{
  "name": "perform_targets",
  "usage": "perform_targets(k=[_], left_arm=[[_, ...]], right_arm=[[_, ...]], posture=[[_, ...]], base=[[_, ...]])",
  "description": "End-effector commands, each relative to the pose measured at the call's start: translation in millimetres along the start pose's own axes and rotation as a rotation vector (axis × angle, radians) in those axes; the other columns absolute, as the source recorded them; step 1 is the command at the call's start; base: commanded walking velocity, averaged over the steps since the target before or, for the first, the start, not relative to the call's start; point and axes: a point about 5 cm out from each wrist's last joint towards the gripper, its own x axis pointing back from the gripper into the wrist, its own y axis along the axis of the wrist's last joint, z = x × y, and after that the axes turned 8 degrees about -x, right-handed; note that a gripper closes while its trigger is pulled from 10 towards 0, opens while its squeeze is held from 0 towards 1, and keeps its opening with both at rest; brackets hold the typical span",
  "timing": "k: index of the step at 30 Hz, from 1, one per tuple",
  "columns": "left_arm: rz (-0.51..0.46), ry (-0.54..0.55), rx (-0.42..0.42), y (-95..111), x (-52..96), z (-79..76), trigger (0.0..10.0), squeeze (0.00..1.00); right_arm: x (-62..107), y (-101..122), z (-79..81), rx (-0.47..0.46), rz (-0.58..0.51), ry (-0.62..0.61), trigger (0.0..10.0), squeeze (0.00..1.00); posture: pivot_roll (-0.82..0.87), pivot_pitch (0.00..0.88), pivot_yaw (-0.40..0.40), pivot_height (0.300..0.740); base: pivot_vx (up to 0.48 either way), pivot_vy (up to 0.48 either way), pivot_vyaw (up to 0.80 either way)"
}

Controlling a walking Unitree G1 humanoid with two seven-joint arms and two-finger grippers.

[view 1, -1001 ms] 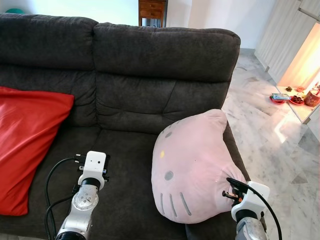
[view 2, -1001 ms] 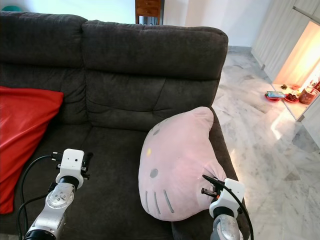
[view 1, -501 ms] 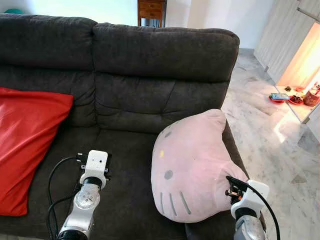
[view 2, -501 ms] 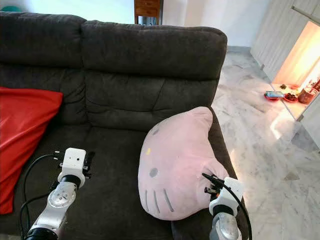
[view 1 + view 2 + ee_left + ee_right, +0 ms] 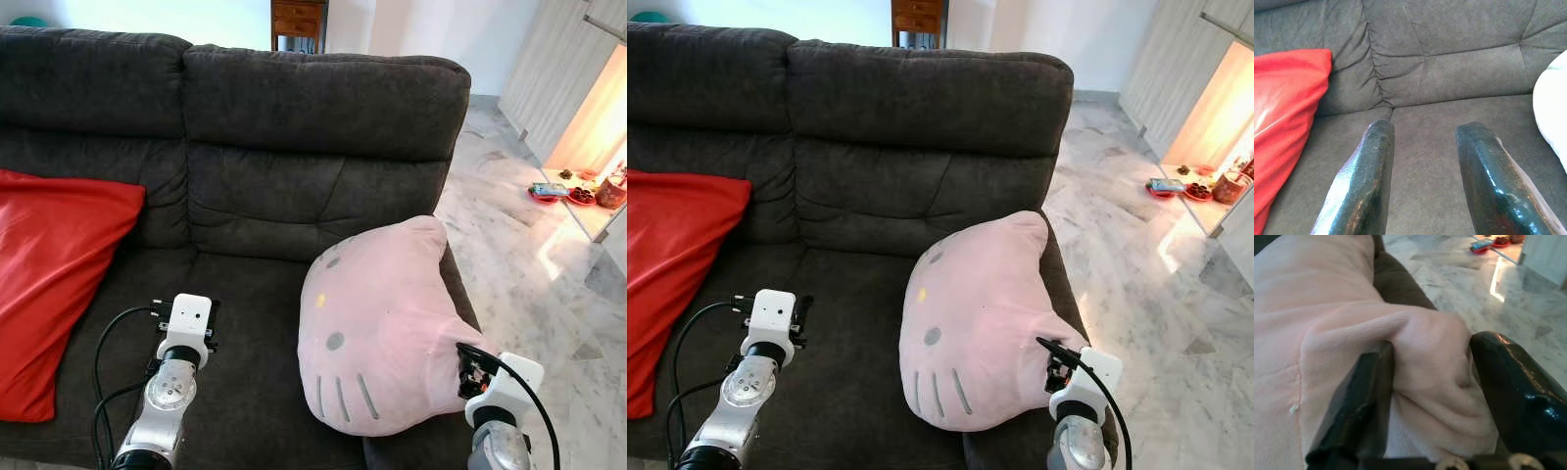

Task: Move the pillow to the sofa from floor

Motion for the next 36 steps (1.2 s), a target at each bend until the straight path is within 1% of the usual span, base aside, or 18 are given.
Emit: perform_targets(k=[1,9,10,11,12,13,16,19,22,25,28,30,33,36], left_arm=[[-0.010,-0.001,-0.012,2,-1.8,-1.1,10.0,0.00],[-0.026,0.007,-0.007,5,-2.2,0.1,10.0,0.00],[-0.033,0.008,-0.004,6,-1.9,0.6,10.0,0.00],[-0.037,0.007,-0.003,6,-1.6,0.5,10.0,0.00],[-0.039,0.007,-0.002,7,-1.5,0.5,10.0,0.00],[-0.042,0.003,-0.002,7,-1.0,-0.3,10.0,0.00],[-0.051,0.000,0.002,8,0.1,-0.9,10.0,0.00],[-0.056,0.000,0.004,7,1.0,-0.6,10.0,0.00],[-0.070,0.006,0.010,9,1.4,-0.7,10.0,0.00],[-0.074,0.008,0.010,10,0.8,-0.6,10.0,0.00],[-0.077,0.021,0.010,10,0.6,0.6,10.0,0.00],[-0.079,0.039,0.009,10,1.0,2.3,10.0,0.00],[-0.082,0.089,0.006,9,2.0,8.5,10.0,0.00],[-0.089,0.108,0.003,11,1.3,10.2,10.0,0.00]], right_arm=[[-5.4,13,-6.6,-0.020,-0.052,-0.036,10.0,1.00],[-8.0,21,-9.1,-0.027,-0.091,-0.048,10.0,1.00],[-8.7,24,-8.2,-0.034,-0.105,-0.039,10.0,0.96],[-9.0,26,-7.0,-0.041,-0.115,-0.030,10.0,0.79],[-9.2,28,-6.1,-0.045,-0.121,-0.025,10.0,0.79],[-9.3,31,-3.9,-0.053,-0.131,-0.009,10.0,0.00],[-8.3,35,0.2,-0.064,-0.147,0.017,10.0,0.00],[-8.2,36,0.3,-0.061,-0.153,0.011,10.0,0.00],[-12.0,34,-2.7,-0.073,-0.145,-0.014,10.0,0.00],[-13.4,31,1.0,-0.064,-0.134,-0.002,10.0,0.00],[-15.1,25,1.1,-0.052,-0.108,-0.014,10.0,0.00],[-16.7,24,4.2,-0.042,-0.102,-0.005,10.0,0.00],[-17.4,26,13.2,-0.043,-0.113,0.032,10.0,0.00],[-16.8,25,16.3,0.004,-0.120,0.057,10.0,0.00]], posture=[[0.03,0.000,-0.059,0.740],[0.03,0.000,-0.058,0.740],[0.03,0.000,-0.057,0.740],[0.03,0.000,-0.057,0.740],[0.03,0.000,-0.057,0.740],[0.03,0.000,-0.056,0.740],[0.03,0.000,-0.056,0.740],[0.03,0.000,-0.053,0.740],[0.03,0.000,-0.054,0.740],[0.03,0.000,-0.055,0.740],[0.03,0.000,-0.058,0.740],[0.03,0.000,-0.058,0.740],[0.04,0.000,-0.059,0.740],[0.04,0.000,-0.059,0.740]], base=[[0.000,0.000,0.00],[0.000,0.000,0.00],[0.000,0.000,0.00],[0.000,0.000,0.00],[0.000,0.000,0.00],[0.000,0.000,0.00],[0.000,0.000,0.00],[0.000,0.000,0.00],[0.000,0.000,0.00],[0.000,0.000,0.00],[0.000,0.000,0.00],[0.000,0.000,0.00],[0.000,0.000,0.00],[0.000,0.000,0.00]])
